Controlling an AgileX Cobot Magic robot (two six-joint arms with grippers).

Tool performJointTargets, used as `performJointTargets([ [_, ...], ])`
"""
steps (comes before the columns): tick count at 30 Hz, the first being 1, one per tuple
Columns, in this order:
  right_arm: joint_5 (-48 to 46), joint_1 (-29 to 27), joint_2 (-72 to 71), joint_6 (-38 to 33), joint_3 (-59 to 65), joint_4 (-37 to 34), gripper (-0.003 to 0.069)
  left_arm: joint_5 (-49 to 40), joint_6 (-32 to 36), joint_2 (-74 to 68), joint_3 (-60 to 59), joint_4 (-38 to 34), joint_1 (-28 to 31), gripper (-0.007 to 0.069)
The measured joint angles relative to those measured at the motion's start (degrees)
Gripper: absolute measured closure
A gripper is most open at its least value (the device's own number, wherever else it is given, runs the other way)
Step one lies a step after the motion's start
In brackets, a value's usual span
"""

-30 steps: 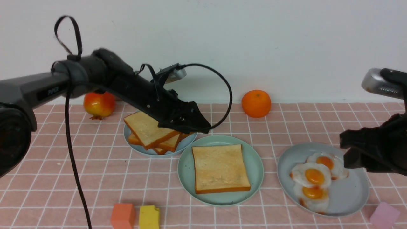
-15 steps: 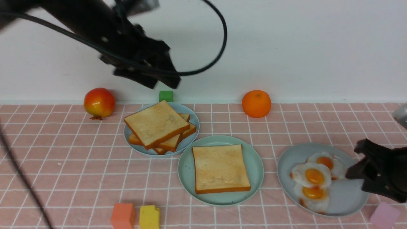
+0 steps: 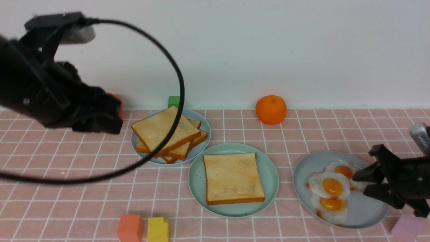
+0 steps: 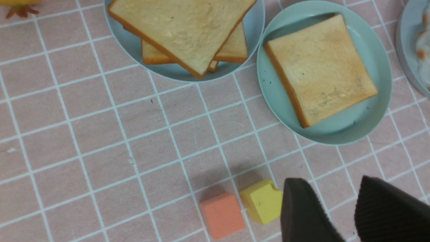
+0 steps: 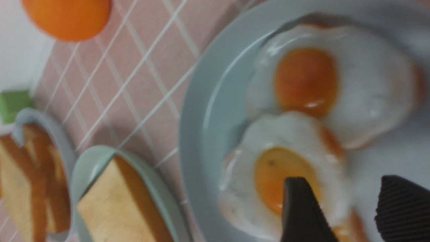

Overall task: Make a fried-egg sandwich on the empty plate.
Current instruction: Use the right arm to grab a fried egg

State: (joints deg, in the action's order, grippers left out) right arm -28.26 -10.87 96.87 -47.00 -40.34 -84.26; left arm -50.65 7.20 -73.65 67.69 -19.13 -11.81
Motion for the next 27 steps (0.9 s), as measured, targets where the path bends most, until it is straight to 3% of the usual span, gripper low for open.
performJointTargets([
  [6, -1.71, 0.00, 3.67, -8.15, -0.25, -8.39, 0.0312, 2.56, -0.06, 0.17, -2.51, -0.21, 0.00, 0.0393],
  [27, -1.45, 0.00, 4.54, -9.53, -0.31, -9.03, 0.0312, 3.99, -0.16, 0.22, -2.56, -0.71, 0.00, 0.0391],
])
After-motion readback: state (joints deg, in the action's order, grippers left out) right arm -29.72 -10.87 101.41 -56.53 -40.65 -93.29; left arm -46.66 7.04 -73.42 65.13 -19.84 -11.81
